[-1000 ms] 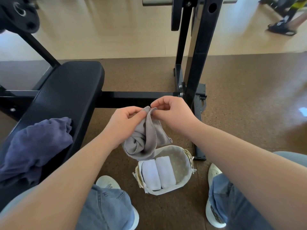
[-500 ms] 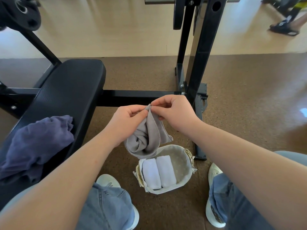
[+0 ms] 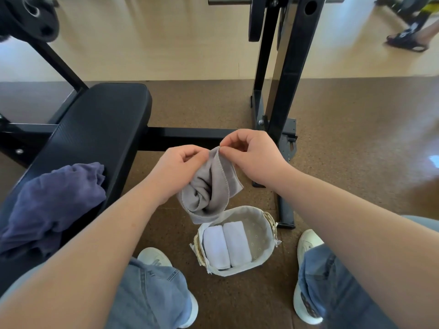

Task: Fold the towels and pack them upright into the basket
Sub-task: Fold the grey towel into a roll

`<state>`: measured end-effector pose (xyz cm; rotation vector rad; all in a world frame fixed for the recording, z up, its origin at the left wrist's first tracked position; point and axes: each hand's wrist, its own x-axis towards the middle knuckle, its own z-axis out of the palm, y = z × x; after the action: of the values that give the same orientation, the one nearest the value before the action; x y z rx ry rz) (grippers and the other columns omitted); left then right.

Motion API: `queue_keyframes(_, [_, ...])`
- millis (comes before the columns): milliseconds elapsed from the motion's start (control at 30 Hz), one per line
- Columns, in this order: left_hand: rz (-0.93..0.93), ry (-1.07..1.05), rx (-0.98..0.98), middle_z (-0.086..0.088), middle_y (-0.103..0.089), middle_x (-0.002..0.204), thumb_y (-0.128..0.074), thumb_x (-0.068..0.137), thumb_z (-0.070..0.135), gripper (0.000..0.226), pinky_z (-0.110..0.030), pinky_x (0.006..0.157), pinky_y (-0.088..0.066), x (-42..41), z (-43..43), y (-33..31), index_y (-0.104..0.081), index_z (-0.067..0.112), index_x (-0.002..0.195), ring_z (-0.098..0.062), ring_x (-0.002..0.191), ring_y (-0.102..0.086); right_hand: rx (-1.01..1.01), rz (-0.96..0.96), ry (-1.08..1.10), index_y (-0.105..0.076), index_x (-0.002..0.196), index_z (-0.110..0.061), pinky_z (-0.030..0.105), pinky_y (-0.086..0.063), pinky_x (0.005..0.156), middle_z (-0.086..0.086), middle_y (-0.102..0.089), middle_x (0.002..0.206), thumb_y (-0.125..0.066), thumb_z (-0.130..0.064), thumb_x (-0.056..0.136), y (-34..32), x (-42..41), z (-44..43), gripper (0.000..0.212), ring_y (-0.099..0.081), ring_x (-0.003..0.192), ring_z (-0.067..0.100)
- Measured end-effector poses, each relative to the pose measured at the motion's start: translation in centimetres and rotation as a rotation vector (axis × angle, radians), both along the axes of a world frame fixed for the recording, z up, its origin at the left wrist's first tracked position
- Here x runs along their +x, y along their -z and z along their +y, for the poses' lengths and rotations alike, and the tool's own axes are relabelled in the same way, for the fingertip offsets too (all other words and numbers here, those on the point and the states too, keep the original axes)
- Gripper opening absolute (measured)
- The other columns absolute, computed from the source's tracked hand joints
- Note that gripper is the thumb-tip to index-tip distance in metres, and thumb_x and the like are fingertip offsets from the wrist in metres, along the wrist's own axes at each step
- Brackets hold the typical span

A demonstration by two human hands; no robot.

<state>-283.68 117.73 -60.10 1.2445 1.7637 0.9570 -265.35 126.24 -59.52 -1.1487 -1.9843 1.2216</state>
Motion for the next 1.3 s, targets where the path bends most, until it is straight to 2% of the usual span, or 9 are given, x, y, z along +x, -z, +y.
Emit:
queue_keyframes(200, [-0.087, -0.135, -0.035, 0.001, -0.072, 0.102, -0.065, 0.098, 0.037, 0.021, -0.034, 0.083, -0.058, -0.9, -0.8, -0.4, -0.071, 0.028, 0.115, -0.019, 0.099, -0.069, 0.045, -0.074, 0.135, -0.071, 0.102, -0.027, 0.020, -0.058, 0.072, -0.010, -0.072, 0.090, -0.066, -0.023, 0.099, 0.0, 2.4, 0.9, 0.007, -0.069, 0.080, 0.006])
queue_keyframes(300, [-0.183, -0.118, -0.041, -0.002, -0.066, 0.117, -0.073, 0.093, 0.024, 0.035, -0.038, 0.098, -0.057, -1.4, -1.7, -0.8, -0.066, 0.024, 0.127, -0.019, 0.111, -0.066, -0.013, -0.042, 0.257, -0.069, 0.118, -0.018, 0.018, -0.059, 0.064, -0.003, -0.074, 0.086, -0.062, -0.015, 0.102, -0.6, 4.4, 1.4, 0.018, -0.073, 0.067, 0.007])
queue_keyframes(433, [-0.184, -0.065, -0.083, 0.002, -0.061, 0.126, -0.069, 0.092, -0.004, 0.058, -0.037, 0.106, -0.050, -1.5, -2.7, -1.7, -0.056, 0.019, 0.144, -0.017, 0.121, -0.060, -0.046, -0.044, 0.412, -0.068, 0.127, -0.015, 0.027, -0.064, 0.079, 0.000, -0.075, 0.092, -0.058, -0.013, 0.104, -1.7, 7.9, 2.0, 0.026, -0.076, 0.076, 0.010])
queue_keyframes(533, [-0.093, -0.171, -0.042, 0.002, -0.067, 0.120, -0.071, 0.092, 0.000, 0.045, -0.039, 0.106, -0.051, -1.4, -3.5, -1.5, -0.066, 0.018, 0.133, -0.018, 0.119, -0.061, -0.023, -0.084, 0.444, -0.072, 0.111, -0.020, 0.029, -0.063, 0.082, -0.002, -0.076, 0.090, -0.057, -0.014, 0.104, -2.3, 9.9, 1.9, 0.018, -0.075, 0.073, 0.005])
queue_keyframes(667, [-0.166, -0.294, -0.008, -0.006, -0.070, 0.113, -0.072, 0.092, 0.002, 0.028, -0.041, 0.102, -0.056, -1.2, -4.1, -1.6, -0.073, 0.012, 0.118, -0.021, 0.113, -0.066, -0.020, -0.093, 0.431, -0.069, 0.100, -0.023, 0.034, -0.064, 0.083, -0.001, -0.077, 0.085, -0.056, -0.013, 0.103, -3.0, 11.4, 1.4, 0.016, -0.076, 0.072, 0.007])
queue_keyframes(867, [-0.339, -0.209, 0.013, -0.007, -0.071, 0.116, -0.069, 0.092, 0.011, 0.021, -0.036, 0.095, -0.060, -1.0, -5.7, -3.5, -0.073, 0.014, 0.112, -0.022, 0.113, -0.070, 0.053, -0.135, 0.397, -0.065, 0.095, -0.027, 0.029, -0.062, 0.081, -0.002, -0.077, 0.087, -0.054, -0.012, 0.104, -5.2, 12.8, 0.4, 0.021, -0.076, 0.076, 0.008])
queue_keyframes(1000, [-0.233, -0.238, 0.019, -0.005, -0.072, 0.112, -0.074, 0.089, 0.015, 0.016, -0.041, 0.091, -0.061, -1.7, -6.8, -4.1, -0.075, 0.016, 0.106, -0.023, 0.107, -0.072, 0.046, -0.168, 0.370, -0.066, 0.098, -0.023, 0.030, -0.061, 0.080, 0.000, -0.078, 0.084, -0.052, -0.012, 0.104, -6.1, 13.7, -0.1, 0.019, -0.077, 0.074, 0.013])
queue_keyframes(1133, [-0.100, -0.281, 0.007, -0.008, -0.073, 0.104, -0.079, 0.086, 0.018, 0.012, -0.034, 0.077, -0.061, -2.4, -7.5, -4.0, -0.073, 0.012, 0.095, -0.023, 0.098, -0.072, 0.009, -0.176, 0.334, -0.067, 0.104, -0.018, 0.029, -0.063, 0.077, 0.003, -0.078, 0.086, -0.052, -0.012, 0.105, -5.9, 13.7, -0.6, 0.016, -0.077, 0.074, 0.014])
queue_keyframes(1300, [-0.088, -0.334, 0.014, -0.009, -0.073, 0.105, -0.080, 0.086, 0.014, 0.012, -0.041, 0.092, -0.060, -3.4, -8.0, -4.0, -0.074, 0.011, 0.096, -0.021, 0.102, -0.073, 0.041, -0.151, 0.332, -0.067, 0.105, -0.020, 0.018, -0.057, 0.062, -0.001, -0.076, 0.090, -0.053, -0.013, 0.105, -5.6, 12.8, -1.0, 0.016, -0.075, 0.068, 0.007])
